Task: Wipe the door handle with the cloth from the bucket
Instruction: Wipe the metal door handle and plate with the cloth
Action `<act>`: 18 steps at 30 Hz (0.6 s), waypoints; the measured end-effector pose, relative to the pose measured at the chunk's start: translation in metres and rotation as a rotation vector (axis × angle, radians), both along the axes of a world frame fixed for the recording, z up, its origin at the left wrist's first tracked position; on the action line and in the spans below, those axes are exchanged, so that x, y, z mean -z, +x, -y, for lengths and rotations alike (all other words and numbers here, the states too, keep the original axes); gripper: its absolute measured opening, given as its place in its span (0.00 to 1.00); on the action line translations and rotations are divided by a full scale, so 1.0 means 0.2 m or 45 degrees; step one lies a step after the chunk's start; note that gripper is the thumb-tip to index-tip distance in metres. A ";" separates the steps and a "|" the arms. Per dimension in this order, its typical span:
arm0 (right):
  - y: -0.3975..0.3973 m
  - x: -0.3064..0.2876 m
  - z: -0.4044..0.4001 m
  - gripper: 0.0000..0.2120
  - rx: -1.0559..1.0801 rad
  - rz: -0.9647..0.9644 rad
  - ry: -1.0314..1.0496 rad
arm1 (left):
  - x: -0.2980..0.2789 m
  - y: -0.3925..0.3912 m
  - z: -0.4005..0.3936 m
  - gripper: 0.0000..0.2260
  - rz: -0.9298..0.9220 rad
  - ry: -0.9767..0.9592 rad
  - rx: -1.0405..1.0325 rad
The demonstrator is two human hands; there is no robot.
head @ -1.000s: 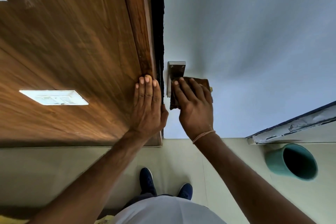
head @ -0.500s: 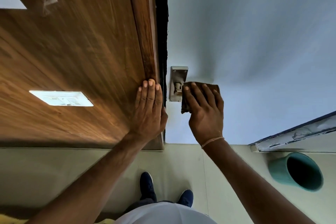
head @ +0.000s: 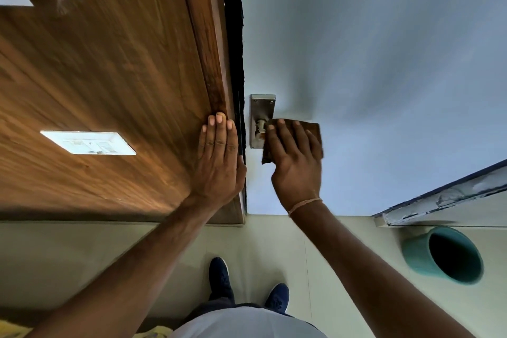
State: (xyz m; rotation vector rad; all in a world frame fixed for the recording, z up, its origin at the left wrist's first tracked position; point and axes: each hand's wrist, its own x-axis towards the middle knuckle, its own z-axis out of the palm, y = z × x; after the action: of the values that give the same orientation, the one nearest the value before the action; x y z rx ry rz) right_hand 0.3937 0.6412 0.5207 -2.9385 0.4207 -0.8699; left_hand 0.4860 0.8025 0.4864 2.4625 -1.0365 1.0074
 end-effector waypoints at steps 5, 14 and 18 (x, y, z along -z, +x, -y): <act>0.00 0.01 0.04 0.27 -0.072 -0.031 -0.042 | 0.00 -0.01 0.00 0.46 -0.014 -0.008 -0.009; -0.08 0.10 0.16 0.29 -0.024 0.005 0.121 | 0.00 -0.02 0.01 0.44 -0.018 0.004 -0.032; 0.01 0.06 0.03 0.27 -0.136 -0.035 0.061 | 0.00 -0.02 0.00 0.44 -0.033 0.021 -0.036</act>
State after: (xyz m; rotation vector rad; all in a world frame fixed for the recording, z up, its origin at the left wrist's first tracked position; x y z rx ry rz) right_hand 0.3961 0.6346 0.5081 -2.9014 0.2786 -0.7957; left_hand 0.4825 0.8016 0.4874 2.5036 -1.0085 0.9765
